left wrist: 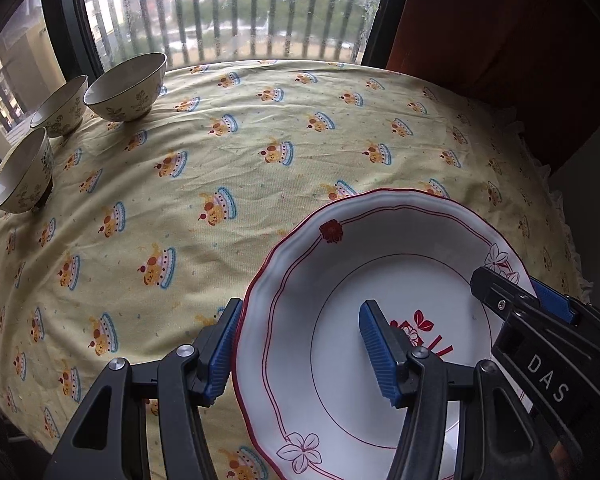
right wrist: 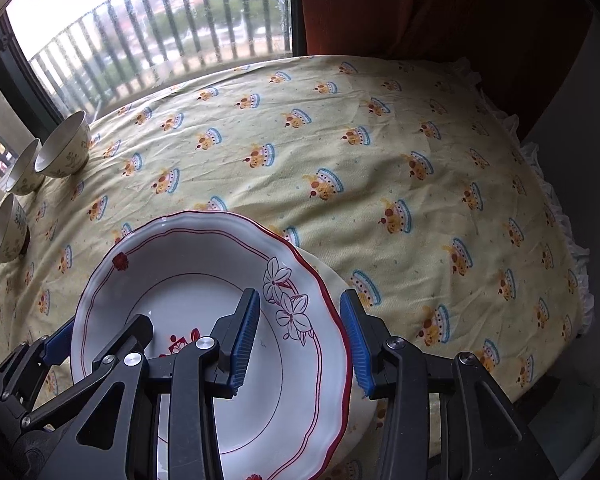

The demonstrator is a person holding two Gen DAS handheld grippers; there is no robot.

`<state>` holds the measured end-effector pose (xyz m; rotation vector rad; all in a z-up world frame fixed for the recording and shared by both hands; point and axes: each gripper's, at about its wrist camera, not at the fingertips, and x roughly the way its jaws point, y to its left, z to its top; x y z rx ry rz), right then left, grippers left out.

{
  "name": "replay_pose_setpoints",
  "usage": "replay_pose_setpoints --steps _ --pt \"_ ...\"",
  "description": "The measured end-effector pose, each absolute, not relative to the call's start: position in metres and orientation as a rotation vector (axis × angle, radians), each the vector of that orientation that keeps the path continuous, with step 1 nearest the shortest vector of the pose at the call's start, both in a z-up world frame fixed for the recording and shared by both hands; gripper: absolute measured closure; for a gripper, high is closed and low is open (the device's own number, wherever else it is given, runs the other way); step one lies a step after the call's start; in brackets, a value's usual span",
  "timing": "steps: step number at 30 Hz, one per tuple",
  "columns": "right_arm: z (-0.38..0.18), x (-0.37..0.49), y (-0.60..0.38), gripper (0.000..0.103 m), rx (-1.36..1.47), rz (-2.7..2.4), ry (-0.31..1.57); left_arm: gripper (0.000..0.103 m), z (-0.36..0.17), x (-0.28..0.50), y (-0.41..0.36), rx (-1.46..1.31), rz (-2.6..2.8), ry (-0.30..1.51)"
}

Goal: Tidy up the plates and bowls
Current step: 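Lower the red-rimmed dish onto the beaded plate with the right gripper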

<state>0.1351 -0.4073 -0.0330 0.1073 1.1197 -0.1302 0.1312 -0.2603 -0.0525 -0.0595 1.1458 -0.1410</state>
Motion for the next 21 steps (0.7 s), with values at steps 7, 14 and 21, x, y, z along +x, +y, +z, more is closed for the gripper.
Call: replay_pose_setpoints --steps 7,14,21 --pt "-0.044 0.134 -0.433 0.056 0.067 -0.093 1.125 0.043 -0.071 0.118 -0.282 -0.107 -0.103 1.187" --pt "-0.061 0.135 -0.439 0.056 0.017 -0.023 1.153 0.043 -0.082 0.111 -0.291 -0.118 -0.033 1.192" --pt "-0.066 0.135 -0.444 0.056 -0.005 0.049 1.146 0.039 -0.083 0.109 -0.295 -0.106 -0.01 1.17"
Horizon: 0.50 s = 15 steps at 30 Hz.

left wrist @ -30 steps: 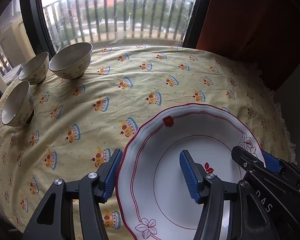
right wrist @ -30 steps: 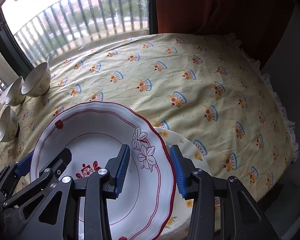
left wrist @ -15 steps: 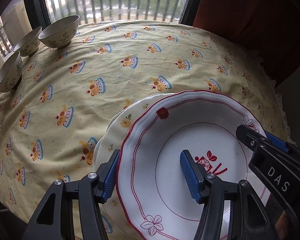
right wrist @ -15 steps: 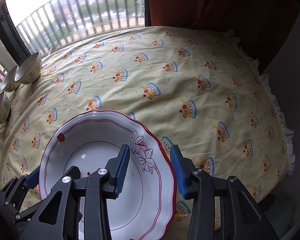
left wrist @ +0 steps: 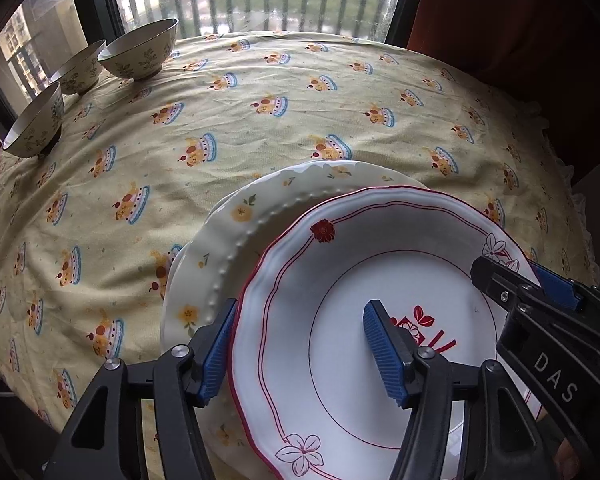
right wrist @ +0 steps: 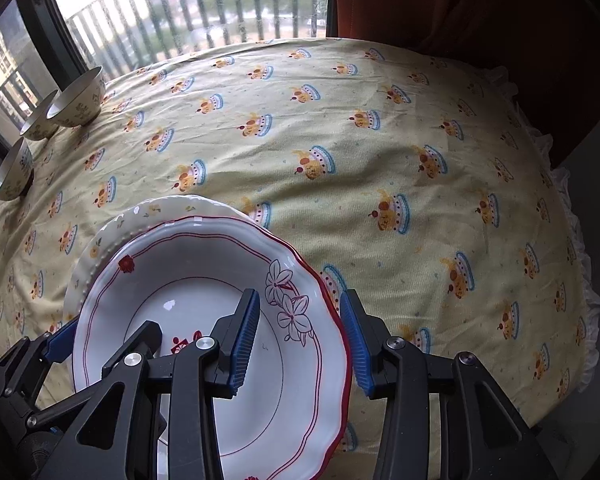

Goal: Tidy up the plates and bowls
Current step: 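Lower the red-rimmed dish onto the beaded plate with the right gripper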

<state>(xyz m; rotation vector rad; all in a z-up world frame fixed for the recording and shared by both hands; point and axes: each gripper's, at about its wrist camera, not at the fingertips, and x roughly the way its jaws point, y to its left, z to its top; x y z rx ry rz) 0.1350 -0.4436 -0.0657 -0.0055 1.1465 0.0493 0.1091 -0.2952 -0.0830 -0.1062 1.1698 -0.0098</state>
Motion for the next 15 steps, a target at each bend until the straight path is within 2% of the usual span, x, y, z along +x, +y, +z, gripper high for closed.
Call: replay_pose_setpoints --steps 5,7,10,15 --pt "-0.062 0.132 -0.454 0.058 0.033 0.074 1.177 0.039 -0.083 0.11 -0.296 -0.103 -0.002 1.176" --pt "-0.055 0.128 -0.462 0.073 0.049 0.064 1.176 0.039 -0.083 0.11 -0.296 -0.104 0.002 1.176" --pt "-0.048 0.124 -0.464 0.085 0.029 0.097 1.156 0.039 -0.083 0.11 -0.297 -0.104 0.009 1.178" --pt "-0.05 0.128 -0.46 0.085 0.003 0.103 1.157 0.04 -0.08 0.108 -0.297 -0.083 0.025 1.186"
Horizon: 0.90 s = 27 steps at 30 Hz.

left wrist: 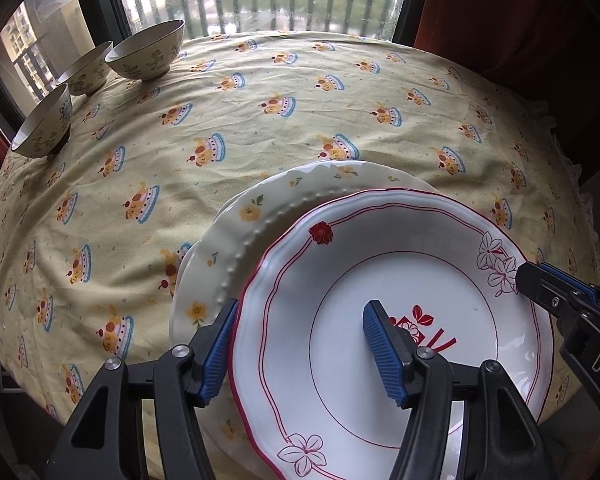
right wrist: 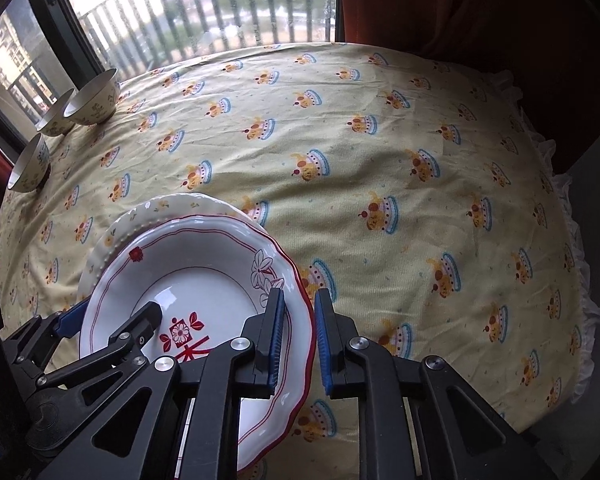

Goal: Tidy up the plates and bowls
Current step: 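Lower the red-rimmed dish onto the beaded plate with the right gripper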

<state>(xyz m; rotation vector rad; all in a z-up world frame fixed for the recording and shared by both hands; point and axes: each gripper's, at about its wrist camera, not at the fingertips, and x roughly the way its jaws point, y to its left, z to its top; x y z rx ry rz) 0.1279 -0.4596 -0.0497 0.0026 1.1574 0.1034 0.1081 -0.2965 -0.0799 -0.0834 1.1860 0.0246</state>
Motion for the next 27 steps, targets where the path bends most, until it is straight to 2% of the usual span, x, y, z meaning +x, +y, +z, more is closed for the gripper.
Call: replay_pose_setpoints --steps 8,9,10,17,23,27 --pt "-0.064 0.134 -0.449 0.085 0.021 0.134 1.201 0.04 -0.073 0.106 -0.284 -0.079 0.087 1.158" --pt "-0.066 0.135 -0.447 0.088 0.023 0.136 1.204 0.04 -0.071 0.107 -0.284 -0.075 0.089 1.147" --pt "-0.065 0.135 -0.445 0.1 0.039 0.166 1.192 0.041 -0.07 0.108 -0.285 -0.064 0.084 1.134" --pt "-0.059 0.144 -0.412 0.1 -0.021 0.239 1.15 0.039 -0.076 0.118 -0.285 -0.037 0.119 1.124" --pt "-0.066 0.146 -0.417 0.1 -0.017 0.22 1.173 0.031 -0.078 0.119 -0.291 -0.011 0.116 1.12" --pt "-0.067 0.147 -0.419 0.099 -0.023 0.223 1.175 0.021 -0.076 0.118 -0.283 -0.061 0.113 1.133"
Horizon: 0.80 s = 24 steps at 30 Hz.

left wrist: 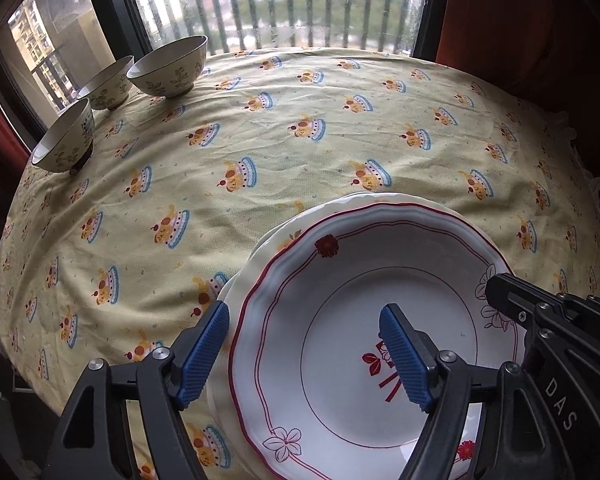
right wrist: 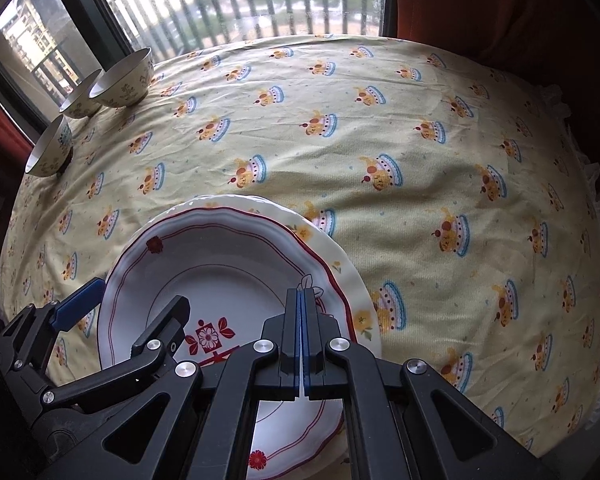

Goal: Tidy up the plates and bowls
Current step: 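Lower the red-rimmed dish onto the beaded plate with the right gripper, then open the right gripper and withdraw it from the plate stack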

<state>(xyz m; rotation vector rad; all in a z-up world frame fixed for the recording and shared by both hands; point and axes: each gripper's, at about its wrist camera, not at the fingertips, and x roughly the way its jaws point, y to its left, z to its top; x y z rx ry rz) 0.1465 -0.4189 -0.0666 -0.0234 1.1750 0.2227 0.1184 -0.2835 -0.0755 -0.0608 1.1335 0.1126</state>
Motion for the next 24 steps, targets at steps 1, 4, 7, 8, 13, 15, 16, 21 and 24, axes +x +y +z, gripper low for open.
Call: replay_pose_setpoints --steps 1,4,7,8,13,15,16,21,24 --pt "-0.066 0.146 -0.418 0.099 -0.034 0.223 1.177 0.019 -0.074 0.118 -0.282 -0.068 0.115 1.133" --pt "-0.065 0.147 -0.415 0.096 -0.057 0.222 1.181 0.015 -0.069 0.116 -0.275 -0.079 0.118 1.132" --pt "-0.062 0.147 -0.413 0.084 -0.078 0.216 1.174 0.013 -0.064 0.114 -0.266 -0.082 0.12 1.121" --pt "-0.06 0.147 -0.412 0.08 -0.084 0.208 1.17 0.013 -0.062 0.114 -0.262 -0.088 0.12 1.12" --pt "-0.05 0.145 -0.406 0.051 -0.093 0.172 1.14 0.009 -0.056 0.11 -0.239 -0.115 0.103 1.106" --pt "-0.045 0.143 -0.399 0.048 -0.091 0.164 1.133 0.008 -0.052 0.111 -0.229 -0.104 0.089 1.103" --pt "-0.044 0.142 -0.395 0.046 -0.088 0.163 1.133 0.008 -0.05 0.111 -0.224 -0.101 0.083 1.103" --pt "-0.033 0.136 -0.371 0.037 -0.067 0.133 1.125 0.008 -0.04 0.11 -0.193 -0.098 0.043 1.081" --pt "-0.028 0.136 -0.353 0.033 -0.036 0.105 1.105 0.008 -0.037 0.113 -0.171 -0.097 0.014 1.074"
